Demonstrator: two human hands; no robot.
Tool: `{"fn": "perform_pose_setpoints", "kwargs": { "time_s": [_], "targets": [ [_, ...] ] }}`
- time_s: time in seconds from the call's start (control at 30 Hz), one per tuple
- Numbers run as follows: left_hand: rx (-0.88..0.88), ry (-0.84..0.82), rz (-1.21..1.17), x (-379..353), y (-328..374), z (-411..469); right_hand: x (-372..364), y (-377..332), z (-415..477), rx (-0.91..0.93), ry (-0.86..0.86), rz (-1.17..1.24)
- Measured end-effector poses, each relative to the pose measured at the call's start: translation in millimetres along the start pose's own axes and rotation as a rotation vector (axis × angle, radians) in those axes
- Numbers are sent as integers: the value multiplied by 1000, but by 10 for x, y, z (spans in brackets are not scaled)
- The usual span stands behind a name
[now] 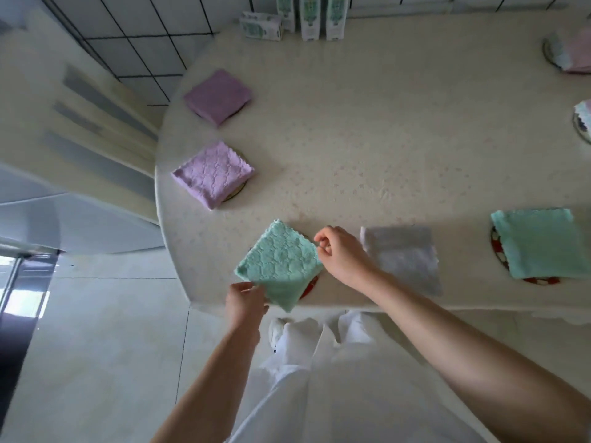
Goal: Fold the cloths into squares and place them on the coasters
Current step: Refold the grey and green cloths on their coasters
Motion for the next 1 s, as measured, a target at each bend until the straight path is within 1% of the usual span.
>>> {"fn": "perform_pose_setpoints", "kwargs": {
  "time_s": [0.07,0.17,0.23,0.33,0.6,0.8,0.9,1.0],
  "targets": [
    [128,-117,-111,75,14,57,-124,-115,84,-32,-16,-11],
    [195,-199,-179,147,70,84,-242,-223,225,-96,-40,-36],
    [225,-216,-184,172,86,119,-280,-283,306,-158,-52,-59],
    [255,-229,-198,176,89,150,-286,-375,390,-231,-115,-96],
    [374,-282,-231,143,144,191,-304,-423,522,-345,-170,-96],
    [390,-296,-247,96,175,189,-266,-407,547,-445,-251,-164],
    [398,-301,-280,88,189,200,-257,-388,546,-460,-299,-208],
    [408,-317,-309,87,198,197,-248,-385,555,-474,-351,-188]
  ]
}}
Point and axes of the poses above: each hand's wrist, its own z-axis towards the middle knuckle, its own x-axis out of the back of the hand, y = z × x, the point moved 1 cm from there along z, towards the middle knuckle, and after that the axes turned 1 degree about -x, right-handed, at the moved point
